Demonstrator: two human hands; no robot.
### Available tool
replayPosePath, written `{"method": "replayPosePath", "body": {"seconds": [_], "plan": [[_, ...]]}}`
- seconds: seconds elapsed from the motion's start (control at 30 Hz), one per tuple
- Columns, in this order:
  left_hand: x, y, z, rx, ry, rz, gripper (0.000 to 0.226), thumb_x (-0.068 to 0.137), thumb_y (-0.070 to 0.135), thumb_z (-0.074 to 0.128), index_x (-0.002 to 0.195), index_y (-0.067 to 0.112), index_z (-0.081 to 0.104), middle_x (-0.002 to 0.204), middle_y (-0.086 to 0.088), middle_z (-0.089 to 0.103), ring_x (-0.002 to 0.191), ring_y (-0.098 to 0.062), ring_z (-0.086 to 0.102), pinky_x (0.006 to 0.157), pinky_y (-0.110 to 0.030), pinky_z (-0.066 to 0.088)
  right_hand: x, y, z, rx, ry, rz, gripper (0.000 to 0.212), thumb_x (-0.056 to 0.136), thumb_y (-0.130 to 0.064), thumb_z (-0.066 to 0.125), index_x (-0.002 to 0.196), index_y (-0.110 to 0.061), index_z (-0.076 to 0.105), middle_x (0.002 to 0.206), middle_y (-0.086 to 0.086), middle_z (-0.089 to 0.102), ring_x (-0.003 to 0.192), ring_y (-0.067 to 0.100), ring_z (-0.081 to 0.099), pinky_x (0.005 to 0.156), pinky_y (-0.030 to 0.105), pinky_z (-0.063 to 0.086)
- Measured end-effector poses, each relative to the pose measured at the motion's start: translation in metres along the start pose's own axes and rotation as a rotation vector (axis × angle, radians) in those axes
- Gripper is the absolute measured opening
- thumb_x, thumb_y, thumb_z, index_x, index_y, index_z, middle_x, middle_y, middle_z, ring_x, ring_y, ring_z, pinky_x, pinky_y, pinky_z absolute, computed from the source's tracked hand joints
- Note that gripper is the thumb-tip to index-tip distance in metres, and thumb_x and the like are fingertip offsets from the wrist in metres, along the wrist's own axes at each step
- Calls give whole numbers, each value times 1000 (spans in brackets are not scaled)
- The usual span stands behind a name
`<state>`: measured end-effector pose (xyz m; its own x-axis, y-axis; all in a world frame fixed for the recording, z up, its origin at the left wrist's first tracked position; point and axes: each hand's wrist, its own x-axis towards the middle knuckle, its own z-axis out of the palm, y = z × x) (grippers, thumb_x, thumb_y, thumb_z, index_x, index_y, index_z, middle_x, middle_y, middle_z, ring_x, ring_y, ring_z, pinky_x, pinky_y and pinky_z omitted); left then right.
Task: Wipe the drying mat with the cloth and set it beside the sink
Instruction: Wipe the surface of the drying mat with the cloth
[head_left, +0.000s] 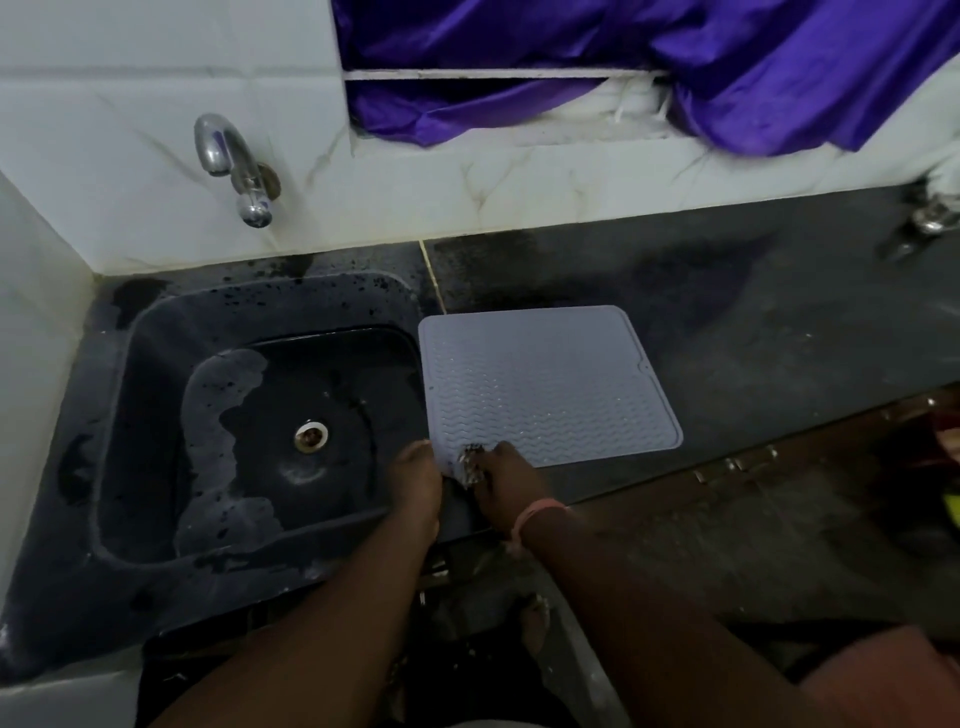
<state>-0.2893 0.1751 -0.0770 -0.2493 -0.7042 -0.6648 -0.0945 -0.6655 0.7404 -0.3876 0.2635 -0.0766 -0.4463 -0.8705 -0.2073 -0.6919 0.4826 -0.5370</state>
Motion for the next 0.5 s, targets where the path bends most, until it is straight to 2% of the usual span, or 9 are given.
{"method": "replayPosePath", "body": {"seconds": [0.1,0.2,0.27,0.3,0.4,0.5], "plan": [[-8,-4,6,263,-25,115,44,94,4,50,137,10,53,129,-9,61,109,-24,61,91,-31,52,-7,3,0,9,-80,39,24,91,-18,59,110,-7,68,104,18,56,94,32,60,76,22,40],[-9,-9,8,632,-25,266,45,92,5,50,136,11,54,141,-14,52,118,-29,57,103,-34,47,-6,21,-23,0,-15,80,20,89,-20,59,98,-6,70,98,21,62,96,34,60,76,27,42],[-12,-9,12,908,-45,402,49,89,3,51,138,11,55,146,-14,46,127,-31,50,110,-35,40,-10,41,-41,-3,104,152,25,88,-19,58,106,-7,70,103,22,60,97,37,60,82,34,49],[-14,-9,13,1007,-91,456,53,88,2,51,140,11,53,149,-13,44,132,-31,46,114,-36,36,-15,49,-46,-31,114,168,29,87,-19,58,113,-9,68,107,21,57,97,38,60,84,36,51],[-20,-12,27,1224,-307,519,55,90,7,53,144,13,49,153,-12,40,139,-31,38,118,-39,30,-29,65,-51,-110,-11,110,45,87,-23,58,132,-17,59,116,16,52,102,36,59,89,36,50],[-22,-12,39,1434,-390,492,54,84,30,50,138,26,51,151,-9,39,138,-35,36,114,-47,33,-30,72,-60,-207,-79,38,44,87,-30,56,129,-18,61,115,15,52,103,36,57,87,38,50]]}}
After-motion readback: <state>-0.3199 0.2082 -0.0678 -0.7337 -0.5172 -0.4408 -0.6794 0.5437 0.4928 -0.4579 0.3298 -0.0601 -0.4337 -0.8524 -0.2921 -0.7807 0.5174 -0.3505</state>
